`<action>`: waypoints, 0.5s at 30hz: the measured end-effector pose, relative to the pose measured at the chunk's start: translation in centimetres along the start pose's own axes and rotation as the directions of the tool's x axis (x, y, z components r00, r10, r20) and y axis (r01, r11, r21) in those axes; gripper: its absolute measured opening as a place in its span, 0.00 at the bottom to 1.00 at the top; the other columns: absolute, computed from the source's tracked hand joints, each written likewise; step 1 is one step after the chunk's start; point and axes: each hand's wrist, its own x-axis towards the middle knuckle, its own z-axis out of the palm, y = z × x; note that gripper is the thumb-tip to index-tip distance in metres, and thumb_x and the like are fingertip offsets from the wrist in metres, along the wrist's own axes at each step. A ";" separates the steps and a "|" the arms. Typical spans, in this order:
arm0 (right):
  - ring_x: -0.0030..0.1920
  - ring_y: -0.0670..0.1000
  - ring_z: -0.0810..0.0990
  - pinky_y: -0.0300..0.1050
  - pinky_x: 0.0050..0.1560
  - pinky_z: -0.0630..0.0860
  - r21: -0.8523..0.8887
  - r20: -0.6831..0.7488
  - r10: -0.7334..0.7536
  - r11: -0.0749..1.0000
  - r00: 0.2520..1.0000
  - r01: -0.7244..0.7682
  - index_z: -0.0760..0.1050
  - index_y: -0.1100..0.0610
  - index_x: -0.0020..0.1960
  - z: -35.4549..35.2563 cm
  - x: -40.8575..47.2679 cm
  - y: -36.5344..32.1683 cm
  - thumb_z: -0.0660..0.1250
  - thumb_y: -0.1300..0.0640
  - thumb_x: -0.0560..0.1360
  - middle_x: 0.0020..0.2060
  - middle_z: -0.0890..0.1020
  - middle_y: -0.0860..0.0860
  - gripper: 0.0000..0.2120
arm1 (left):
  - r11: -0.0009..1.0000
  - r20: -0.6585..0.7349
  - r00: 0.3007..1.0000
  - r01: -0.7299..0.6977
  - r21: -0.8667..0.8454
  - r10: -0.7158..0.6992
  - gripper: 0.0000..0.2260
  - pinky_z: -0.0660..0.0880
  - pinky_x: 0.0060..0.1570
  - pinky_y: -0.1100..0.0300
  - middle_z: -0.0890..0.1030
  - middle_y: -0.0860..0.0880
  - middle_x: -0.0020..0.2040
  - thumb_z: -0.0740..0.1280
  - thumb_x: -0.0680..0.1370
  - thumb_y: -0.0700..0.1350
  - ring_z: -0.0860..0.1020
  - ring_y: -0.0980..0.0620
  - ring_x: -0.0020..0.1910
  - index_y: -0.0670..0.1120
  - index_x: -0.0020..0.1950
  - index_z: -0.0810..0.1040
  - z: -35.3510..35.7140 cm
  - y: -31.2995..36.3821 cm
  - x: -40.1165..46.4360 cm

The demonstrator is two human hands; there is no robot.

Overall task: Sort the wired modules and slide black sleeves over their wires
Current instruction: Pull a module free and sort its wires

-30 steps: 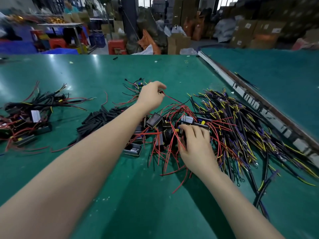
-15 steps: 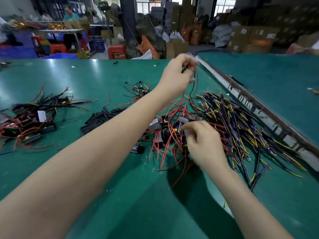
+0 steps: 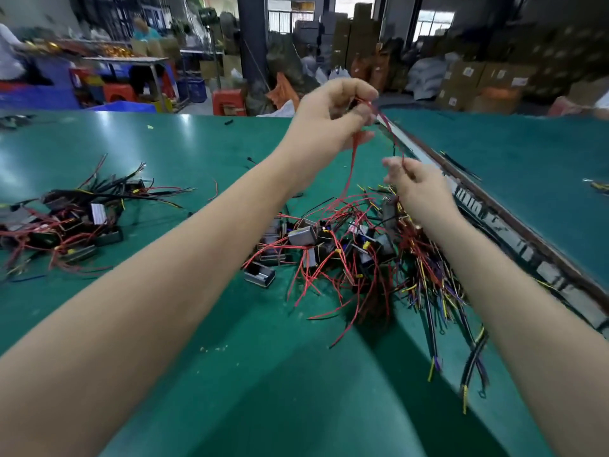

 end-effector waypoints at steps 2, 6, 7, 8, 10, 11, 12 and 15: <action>0.42 0.59 0.74 0.49 0.38 0.60 -0.236 -0.067 -0.045 0.971 0.997 0.028 0.78 0.60 0.48 -1.3 0.9 -0.5 0.56 0.46 0.82 0.38 0.78 0.59 0.20 | 0.995 -0.059 0.998 0.029 0.092 -0.024 0.09 0.78 0.42 0.64 0.76 0.52 0.41 0.63 0.78 0.34 0.76 0.56 0.43 0.48 0.47 0.76 -1.1 0.0 0.0; 0.44 0.61 0.77 0.47 0.42 0.70 -0.304 0.094 -0.051 0.950 0.994 0.077 0.79 0.59 0.54 -4.0 1.9 -1.8 0.57 0.48 0.82 0.43 0.81 0.59 0.17 | 0.964 -0.015 0.981 0.192 0.182 -0.192 0.09 0.75 0.37 0.66 0.78 0.51 0.43 0.64 0.78 0.36 0.76 0.55 0.40 0.49 0.51 0.77 -3.9 -1.1 -1.2; 0.41 0.57 0.76 0.43 0.40 0.67 -0.267 0.134 -0.060 0.959 0.989 0.094 0.79 0.57 0.55 -4.5 1.8 -2.1 0.58 0.50 0.82 0.41 0.81 0.54 0.15 | 0.960 -0.002 0.972 0.232 0.158 -0.235 0.09 0.75 0.38 0.65 0.79 0.51 0.43 0.65 0.78 0.36 0.77 0.56 0.39 0.49 0.51 0.77 -4.5 -1.4 -1.6; 0.41 0.53 0.73 0.41 0.39 0.63 -0.252 0.149 -0.092 0.959 0.985 0.127 0.78 0.56 0.56 -4.8 1.7 -2.5 0.58 0.51 0.82 0.39 0.78 0.50 0.13 | 0.956 0.004 0.965 0.259 0.142 -0.262 0.08 0.76 0.39 0.65 0.80 0.51 0.42 0.65 0.78 0.36 0.78 0.57 0.38 0.49 0.51 0.77 -5.1 -1.7 -2.2; 0.45 0.52 0.72 0.40 0.39 0.60 -0.257 0.144 -0.188 0.941 0.971 0.220 0.78 0.57 0.60 -5.4 1.5 -3.3 0.58 0.52 0.82 0.42 0.76 0.50 0.14 | 0.952 0.008 0.956 0.291 0.093 -0.293 0.08 0.77 0.39 0.64 0.81 0.51 0.41 0.66 0.77 0.35 0.80 0.57 0.37 0.47 0.51 0.78 -5.8 -2.2 -3.2; 0.47 0.54 0.73 0.42 0.41 0.61 -0.279 0.145 -0.241 0.921 0.960 0.273 0.77 0.58 0.60 -5.7 1.4 -3.8 0.58 0.52 0.82 0.44 0.77 0.53 0.14 | 0.950 0.011 0.952 0.305 0.059 -0.306 0.08 0.77 0.39 0.65 0.81 0.50 0.41 0.66 0.77 0.35 0.80 0.57 0.37 0.46 0.51 0.78 -6.0 -2.5 -3.7; 0.50 0.57 0.74 0.44 0.44 0.64 -0.324 0.154 -0.295 0.887 0.943 0.330 0.77 0.59 0.61 -6.0 1.4 -4.2 0.58 0.53 0.82 0.47 0.78 0.57 0.15 | 0.947 0.016 0.947 0.321 0.028 -0.321 0.08 0.77 0.38 0.65 0.80 0.49 0.42 0.66 0.77 0.34 0.81 0.57 0.37 0.46 0.50 0.78 -6.1 -2.7 -4.3; 0.52 0.64 0.74 0.50 0.50 0.69 -0.502 0.222 -0.390 0.740 0.894 0.448 0.77 0.61 0.61 -6.9 2.0 -5.1 0.58 0.52 0.81 0.49 0.75 0.64 0.16 | 0.940 0.017 0.940 0.340 0.005 -0.340 0.07 0.78 0.41 0.65 0.80 0.47 0.44 0.66 0.77 0.35 0.81 0.56 0.38 0.46 0.50 0.78 -5.9 -3.0 -5.3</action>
